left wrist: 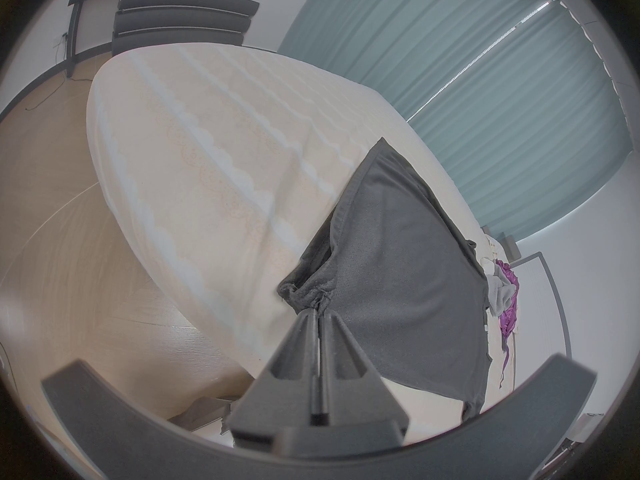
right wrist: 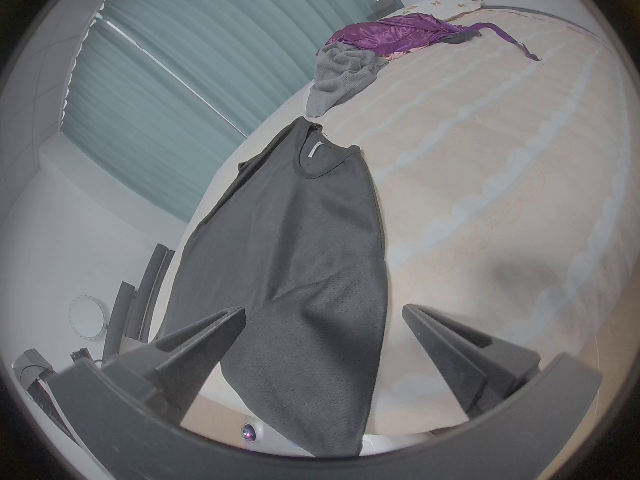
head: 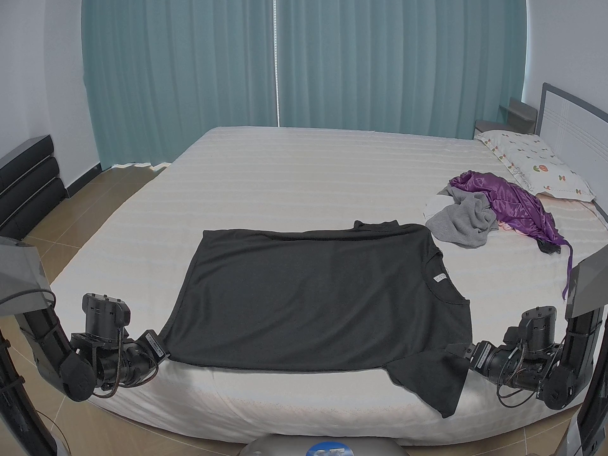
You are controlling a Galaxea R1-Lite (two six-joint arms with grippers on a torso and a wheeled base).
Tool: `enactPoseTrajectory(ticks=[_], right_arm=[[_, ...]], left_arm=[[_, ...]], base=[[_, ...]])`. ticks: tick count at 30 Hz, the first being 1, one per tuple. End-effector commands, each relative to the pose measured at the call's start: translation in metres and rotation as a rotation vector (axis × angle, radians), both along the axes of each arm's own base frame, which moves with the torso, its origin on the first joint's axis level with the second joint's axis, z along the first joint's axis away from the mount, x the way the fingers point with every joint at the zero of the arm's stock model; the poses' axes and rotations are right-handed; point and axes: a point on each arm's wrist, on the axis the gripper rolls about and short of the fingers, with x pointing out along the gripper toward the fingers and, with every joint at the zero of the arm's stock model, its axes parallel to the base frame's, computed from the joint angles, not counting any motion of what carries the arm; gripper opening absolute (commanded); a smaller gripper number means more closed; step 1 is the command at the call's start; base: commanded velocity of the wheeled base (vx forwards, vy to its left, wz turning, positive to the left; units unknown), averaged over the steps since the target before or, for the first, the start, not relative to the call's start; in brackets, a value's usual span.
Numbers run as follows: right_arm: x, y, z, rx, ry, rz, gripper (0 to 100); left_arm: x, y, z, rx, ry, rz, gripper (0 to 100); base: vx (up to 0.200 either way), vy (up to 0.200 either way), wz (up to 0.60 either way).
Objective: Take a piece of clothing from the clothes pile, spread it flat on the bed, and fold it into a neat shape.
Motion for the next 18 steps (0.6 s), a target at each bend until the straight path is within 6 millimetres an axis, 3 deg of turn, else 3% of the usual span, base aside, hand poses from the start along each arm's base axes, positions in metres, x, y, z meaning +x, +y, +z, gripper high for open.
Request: enactPoseTrajectory(ticks=[1, 7, 8, 13, 18], right_arm=[[-0.004, -0.001, -0.006, -0.011, 0.036, 0.005, 100], [0.005, 0.001, -0.012, -0.009, 0.035, 0.007, 100], [0.008, 0.002, -0.016, -0.011, 0.038, 0.005, 0], [0.024, 0.001, -0.023, -0.008, 0.02, -0.009, 0], [0.04, -0.005, -0.014, 0.007, -0.063, -0.042, 0]], left_arm=[[0.0, 0.0, -0.001, -0.002, 0.004, 0.0, 0], [0.0, 0.0, -0.001, -0.003, 0.003, -0.001, 0], [0.0, 0.0, -0.001, -0.003, 0.003, -0.001, 0], [0.0, 0.0, -0.001, -0.004, 0.003, -0.002, 0], [0.0, 0.0, -0.001, -0.004, 0.003, -0.002, 0]], base=[[0.0, 0.0, 0.0], [0.0, 0.0, 0.0], [0.0, 0.0, 0.0], [0.0, 0.0, 0.0], [0.0, 0.0, 0.0]])
